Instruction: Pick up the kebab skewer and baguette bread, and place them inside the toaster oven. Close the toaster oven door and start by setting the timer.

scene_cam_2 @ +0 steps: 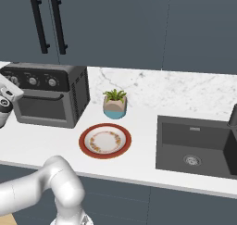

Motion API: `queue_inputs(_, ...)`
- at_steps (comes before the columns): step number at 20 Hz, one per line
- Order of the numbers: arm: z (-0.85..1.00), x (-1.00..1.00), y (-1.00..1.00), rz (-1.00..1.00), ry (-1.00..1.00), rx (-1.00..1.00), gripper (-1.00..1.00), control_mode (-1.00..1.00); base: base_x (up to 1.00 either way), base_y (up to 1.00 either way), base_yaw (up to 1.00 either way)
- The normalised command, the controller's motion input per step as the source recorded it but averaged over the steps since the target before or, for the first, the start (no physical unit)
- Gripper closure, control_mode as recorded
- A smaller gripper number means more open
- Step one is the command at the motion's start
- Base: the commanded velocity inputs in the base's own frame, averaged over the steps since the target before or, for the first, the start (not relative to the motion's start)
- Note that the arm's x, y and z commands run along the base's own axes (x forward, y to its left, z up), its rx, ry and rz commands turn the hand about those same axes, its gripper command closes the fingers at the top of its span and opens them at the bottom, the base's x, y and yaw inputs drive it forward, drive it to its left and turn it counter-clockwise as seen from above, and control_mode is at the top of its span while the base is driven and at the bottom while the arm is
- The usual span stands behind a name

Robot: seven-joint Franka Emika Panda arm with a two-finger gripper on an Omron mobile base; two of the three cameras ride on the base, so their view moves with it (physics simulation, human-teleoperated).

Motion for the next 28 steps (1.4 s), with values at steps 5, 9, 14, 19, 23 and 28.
queue_inputs(5, 0.22, -0.07, 0.06, 0.01, -0.06, 0.01, 1.00, -1.00, 0.00, 0.00, 0.00)
queue_inputs(9, 0.14, -0.08, 0.00, 0.13, 0.00, 0.00, 1.00, -1.00, 0.00, 0.00, 0.00)
queue_inputs(14, 0.06, -0.13, 0.00, 0.21, 0.00, 0.00, 1.00, -1.00, 0.00, 0.00, 0.00)
queue_inputs(19, 0.01, -0.18, 0.00, 0.23, 0.00, 0.00, 1.00, -1.00, 0.00, 0.00, 0.00)
queue_inputs(23, 0.00, -0.24, 0.00, 0.21, 0.00, 0.01, 1.00, -1.00, 0.00, 0.00, 0.00)
queue_inputs(28, 0.00, -0.24, 0.00, 0.21, 0.00, 0.01, 1.00, -1.00, 0.00, 0.00, 0.00)
